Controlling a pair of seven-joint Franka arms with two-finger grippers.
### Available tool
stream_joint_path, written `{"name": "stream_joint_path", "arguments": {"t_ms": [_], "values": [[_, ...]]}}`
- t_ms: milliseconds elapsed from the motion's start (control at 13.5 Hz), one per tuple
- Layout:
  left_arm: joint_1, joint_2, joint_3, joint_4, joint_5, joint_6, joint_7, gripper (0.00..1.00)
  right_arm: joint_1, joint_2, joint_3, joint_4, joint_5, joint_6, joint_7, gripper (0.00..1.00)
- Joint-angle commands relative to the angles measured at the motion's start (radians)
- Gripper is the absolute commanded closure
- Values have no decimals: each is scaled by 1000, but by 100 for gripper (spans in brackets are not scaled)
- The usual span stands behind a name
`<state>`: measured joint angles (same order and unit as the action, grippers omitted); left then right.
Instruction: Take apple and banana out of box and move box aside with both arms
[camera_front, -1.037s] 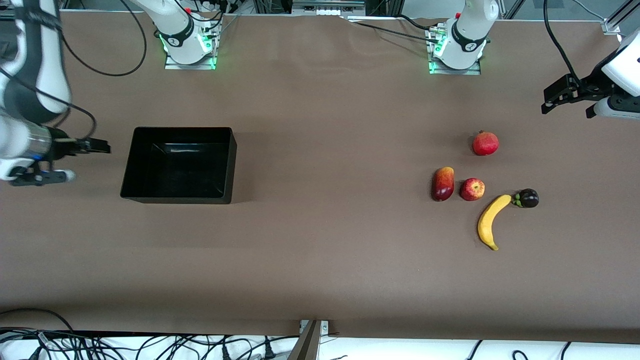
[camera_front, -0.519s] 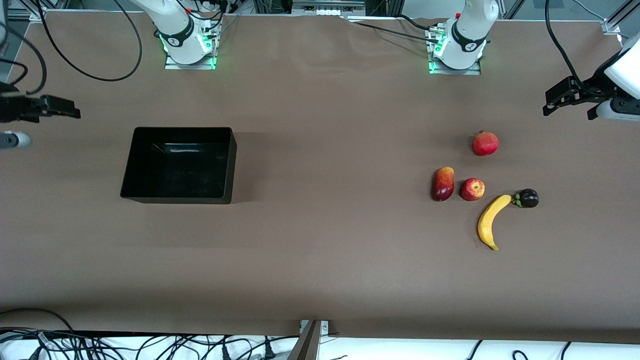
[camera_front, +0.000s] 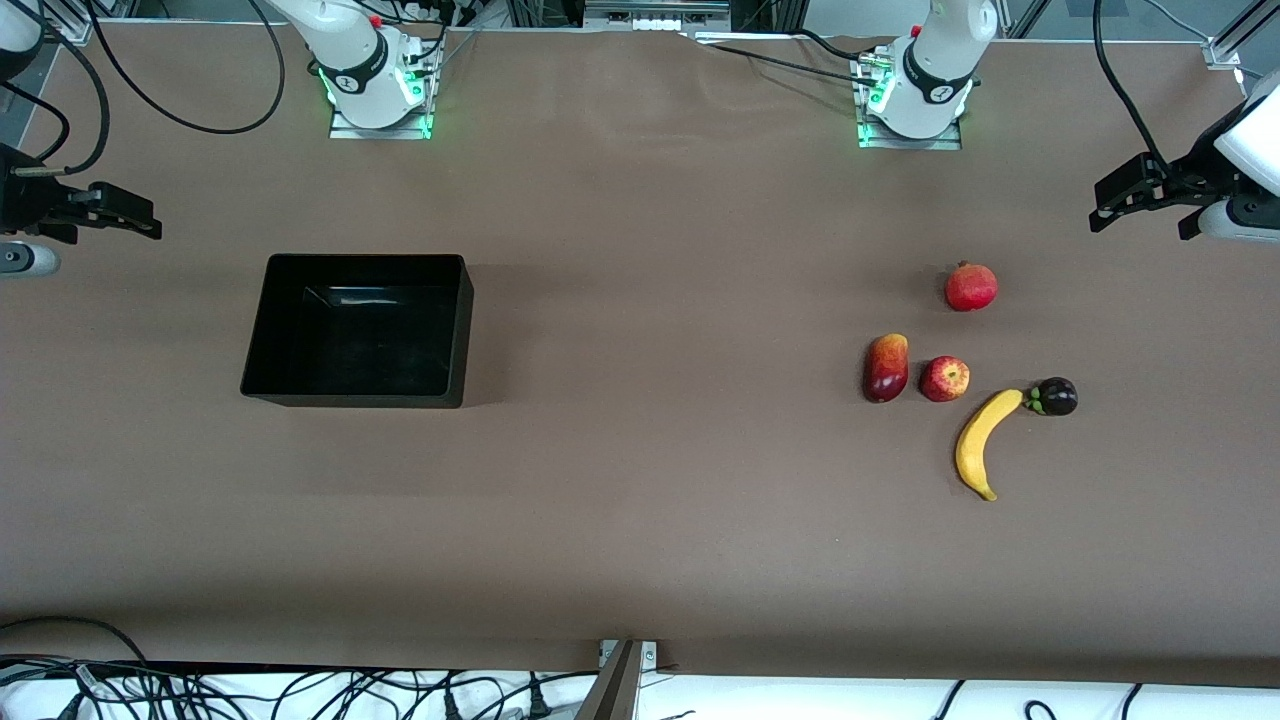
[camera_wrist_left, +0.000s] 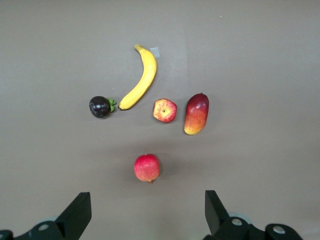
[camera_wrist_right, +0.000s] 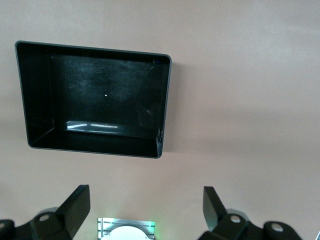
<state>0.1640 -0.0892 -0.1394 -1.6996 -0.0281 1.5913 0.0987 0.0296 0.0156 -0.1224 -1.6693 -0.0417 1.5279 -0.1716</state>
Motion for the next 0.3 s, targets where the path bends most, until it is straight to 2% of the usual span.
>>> {"name": "stream_joint_path", "arguments": {"t_ms": [0,222], "values": [[2,11,1,26,-6,-7,-4,0,-43,-13,38,-9,-13,28,14,0],[2,11,6,28,-6,-7,-4,0,-45,-6,38,5,-17,21,18,0]]}}
